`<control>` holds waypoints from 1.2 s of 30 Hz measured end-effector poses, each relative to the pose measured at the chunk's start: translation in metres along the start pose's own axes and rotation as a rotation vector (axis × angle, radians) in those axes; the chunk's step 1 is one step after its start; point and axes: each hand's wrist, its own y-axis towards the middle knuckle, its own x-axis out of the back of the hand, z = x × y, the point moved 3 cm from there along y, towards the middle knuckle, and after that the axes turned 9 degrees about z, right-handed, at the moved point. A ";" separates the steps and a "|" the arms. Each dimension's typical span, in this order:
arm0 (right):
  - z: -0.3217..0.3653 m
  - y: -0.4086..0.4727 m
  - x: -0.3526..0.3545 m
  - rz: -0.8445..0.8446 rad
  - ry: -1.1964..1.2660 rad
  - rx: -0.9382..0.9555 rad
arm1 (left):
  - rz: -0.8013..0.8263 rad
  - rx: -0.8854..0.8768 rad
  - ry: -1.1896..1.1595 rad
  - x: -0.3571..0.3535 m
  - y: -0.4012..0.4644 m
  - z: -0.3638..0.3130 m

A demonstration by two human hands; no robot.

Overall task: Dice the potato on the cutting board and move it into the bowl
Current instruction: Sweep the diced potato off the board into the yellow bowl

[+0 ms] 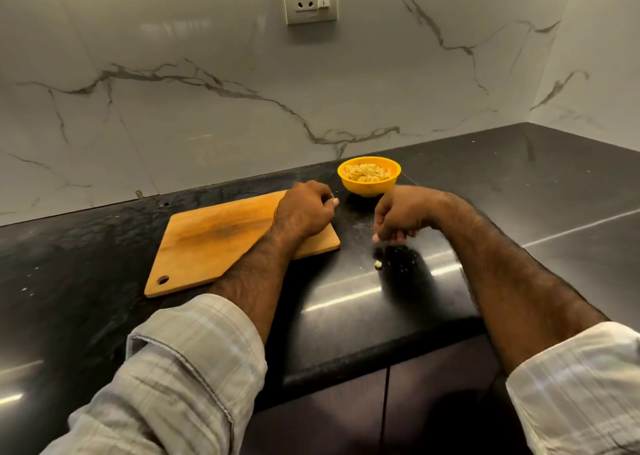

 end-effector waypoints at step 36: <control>-0.010 0.096 0.089 -0.710 0.189 -0.034 | -0.001 0.130 -0.090 0.038 0.033 0.069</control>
